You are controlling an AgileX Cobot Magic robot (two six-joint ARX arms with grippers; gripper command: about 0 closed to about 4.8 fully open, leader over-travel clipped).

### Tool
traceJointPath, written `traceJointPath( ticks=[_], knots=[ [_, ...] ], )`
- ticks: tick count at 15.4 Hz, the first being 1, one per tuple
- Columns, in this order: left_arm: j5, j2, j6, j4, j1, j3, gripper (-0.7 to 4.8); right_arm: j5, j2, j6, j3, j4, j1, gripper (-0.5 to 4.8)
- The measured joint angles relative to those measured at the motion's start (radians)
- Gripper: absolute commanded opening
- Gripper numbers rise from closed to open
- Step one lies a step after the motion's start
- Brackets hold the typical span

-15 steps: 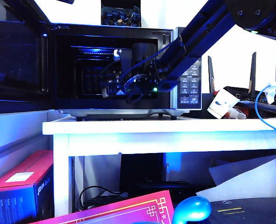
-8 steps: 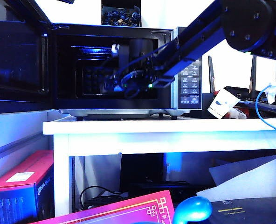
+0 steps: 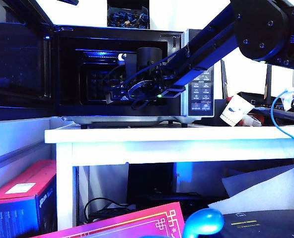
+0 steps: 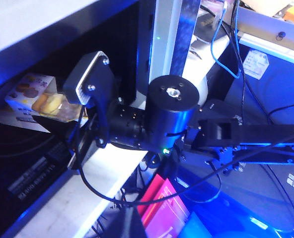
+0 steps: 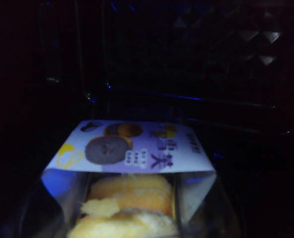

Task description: Open the microwave door, place the box of snacks from the top of the microwave inside, then close the microwave door.

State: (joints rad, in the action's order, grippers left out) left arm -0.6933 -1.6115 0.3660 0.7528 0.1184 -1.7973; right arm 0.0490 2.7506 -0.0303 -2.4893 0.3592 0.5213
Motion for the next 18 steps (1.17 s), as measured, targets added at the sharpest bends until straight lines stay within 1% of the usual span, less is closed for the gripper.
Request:
traceJointPath(
  ticks=[4, 5, 6, 11, 13, 14, 16, 18],
  knots=[
    [0.000, 0.000, 0.000, 0.008, 0.000, 0.000, -0.05, 0.000, 0.000, 0.005, 0.000, 0.002, 0.001, 2.68],
    [0.000, 0.000, 0.000, 0.010, 0.000, 0.000, -0.05, 0.000, 0.000, 0.005, 0.000, 0.001, 0.001, 3.80],
    [0.000, 0.000, 0.000, 0.011, 0.000, 0.000, -0.05, 0.000, 0.000, 0.004, 0.000, -0.001, 0.001, 4.79],
    [0.000, 0.000, 0.000, 0.011, 0.000, 0.000, -0.05, 0.001, -0.003, -0.002, -0.002, -0.003, 0.002, 4.79],
    [0.000, 0.000, 0.000, 0.011, 0.000, 0.000, -0.05, 0.024, -0.033, -0.010, -0.002, -0.145, 0.008, 4.79],
    [0.000, 0.000, 0.000, 0.011, 0.000, 0.000, -0.05, 0.040, -0.047, -0.026, -0.002, -0.191, 0.014, 4.79],
    [0.000, 0.000, 0.000, 0.011, 0.000, 0.000, -0.05, 0.069, -0.072, -0.082, -0.002, -0.243, 0.029, 4.79],
    [0.000, 0.000, 0.000, 0.012, 0.000, 0.000, -0.05, 0.087, -0.090, -0.099, -0.002, -0.289, 0.038, 4.79]
  ],
)
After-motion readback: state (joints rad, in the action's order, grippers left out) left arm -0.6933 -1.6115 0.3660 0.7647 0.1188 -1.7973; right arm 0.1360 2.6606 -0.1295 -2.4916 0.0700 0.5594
